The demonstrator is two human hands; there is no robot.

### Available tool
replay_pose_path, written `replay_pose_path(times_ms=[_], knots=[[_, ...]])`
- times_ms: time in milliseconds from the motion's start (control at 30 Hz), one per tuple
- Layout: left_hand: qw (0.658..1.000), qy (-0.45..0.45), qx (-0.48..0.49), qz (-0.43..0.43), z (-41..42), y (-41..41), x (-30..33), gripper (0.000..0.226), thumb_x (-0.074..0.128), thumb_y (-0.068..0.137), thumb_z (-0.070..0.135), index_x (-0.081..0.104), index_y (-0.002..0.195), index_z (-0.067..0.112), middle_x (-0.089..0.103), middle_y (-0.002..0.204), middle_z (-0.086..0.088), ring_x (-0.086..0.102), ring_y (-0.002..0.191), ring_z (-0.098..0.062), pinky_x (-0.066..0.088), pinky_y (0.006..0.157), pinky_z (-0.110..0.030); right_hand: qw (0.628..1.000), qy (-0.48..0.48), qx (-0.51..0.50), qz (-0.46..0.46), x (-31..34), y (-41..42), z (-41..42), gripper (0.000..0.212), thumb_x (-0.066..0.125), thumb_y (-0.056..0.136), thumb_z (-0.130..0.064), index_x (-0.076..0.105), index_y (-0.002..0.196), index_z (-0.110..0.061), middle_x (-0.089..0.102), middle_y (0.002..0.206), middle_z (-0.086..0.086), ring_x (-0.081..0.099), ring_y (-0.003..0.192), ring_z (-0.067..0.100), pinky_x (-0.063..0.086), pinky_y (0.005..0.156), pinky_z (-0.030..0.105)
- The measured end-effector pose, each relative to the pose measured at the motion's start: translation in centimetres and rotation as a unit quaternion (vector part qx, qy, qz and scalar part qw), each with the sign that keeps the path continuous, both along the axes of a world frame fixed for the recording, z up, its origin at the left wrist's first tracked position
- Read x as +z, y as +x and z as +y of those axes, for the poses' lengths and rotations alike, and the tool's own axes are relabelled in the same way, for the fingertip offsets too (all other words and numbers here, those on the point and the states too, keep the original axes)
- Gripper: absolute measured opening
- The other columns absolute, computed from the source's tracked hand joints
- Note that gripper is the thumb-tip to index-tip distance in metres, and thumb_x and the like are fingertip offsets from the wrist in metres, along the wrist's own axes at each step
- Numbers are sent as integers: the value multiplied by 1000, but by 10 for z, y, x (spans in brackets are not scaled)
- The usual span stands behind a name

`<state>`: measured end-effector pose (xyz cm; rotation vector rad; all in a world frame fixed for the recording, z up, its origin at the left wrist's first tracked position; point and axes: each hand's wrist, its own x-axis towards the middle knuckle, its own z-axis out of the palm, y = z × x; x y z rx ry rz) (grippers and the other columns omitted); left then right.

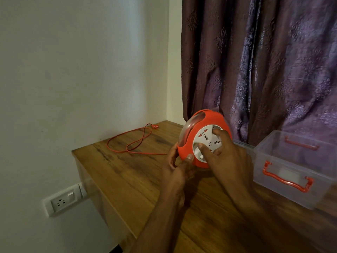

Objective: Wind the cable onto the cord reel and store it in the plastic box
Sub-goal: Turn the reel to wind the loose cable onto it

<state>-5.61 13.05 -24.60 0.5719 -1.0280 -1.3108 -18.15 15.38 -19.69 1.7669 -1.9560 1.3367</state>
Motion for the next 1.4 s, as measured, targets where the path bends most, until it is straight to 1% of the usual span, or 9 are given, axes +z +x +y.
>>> replay_pose_path(times_ms=[167,267,333,400,533,667,800,900,1400], knots=[[1000,-23,-15,-12,2,2,2,41,78,79,32,66,115,45,72,118,6,69,109,-24,59,85,-50,994,-1,10,-107,1,3,-1,58,57,69,-72,43,117,-42,69,96,2,62,93,30,47,71,37],[1000,-11,-6,6,1,1,1,42,76,78,29,65,118,39,72,118,1,70,108,-26,60,82,-47,991,19,56,-117,4,1,1,48,59,75,-61,45,116,-43,66,86,-4,62,90,25,46,72,34],[1000,-13,1,19,1,1,1,41,75,78,27,66,116,38,73,117,0,71,105,-27,61,75,-40,995,19,71,-67,5,0,3,45,59,81,-51,44,122,-40,63,82,-8,62,88,23,44,69,32],[999,-8,8,36,0,2,2,40,75,77,25,67,114,39,74,116,0,72,102,-25,61,69,-34,998,-7,66,1,7,0,5,46,58,85,-41,42,128,-35,62,101,-3,61,92,23,46,69,33],[998,13,16,52,-2,3,0,52,77,75,27,61,125,32,71,121,1,72,103,-22,61,69,-34,984,-1,64,164,12,-3,9,49,56,89,-27,38,134,-32,41,134,5,61,99,29,53,68,37],[999,21,13,43,-4,3,-1,52,77,75,30,61,124,36,70,122,3,71,105,-23,61,72,-38,968,48,109,223,12,-9,9,54,56,90,-24,35,136,-41,20,151,0,48,123,28,50,88,37],[999,34,16,39,-4,4,-1,61,79,71,34,58,129,34,70,123,2,71,106,-23,61,74,-39,953,90,131,259,11,-12,8,66,54,91,-16,24,139,-49,3,156,-3,38,132,28,45,97,37],[999,28,16,29,-3,3,0,61,78,72,33,59,130,32,70,122,2,70,106,-24,62,74,-39,953,92,118,263,10,-12,8,62,52,93,-20,23,140,-48,5,156,-2,34,135,27,44,99,37],[999,39,23,-2,-5,5,-2,61,77,71,36,59,129,36,68,124,3,69,109,-27,61,79,-46,969,85,68,220,2,-7,3,52,48,93,-36,27,138,-48,20,150,4,50,119,32,51,88,39]])
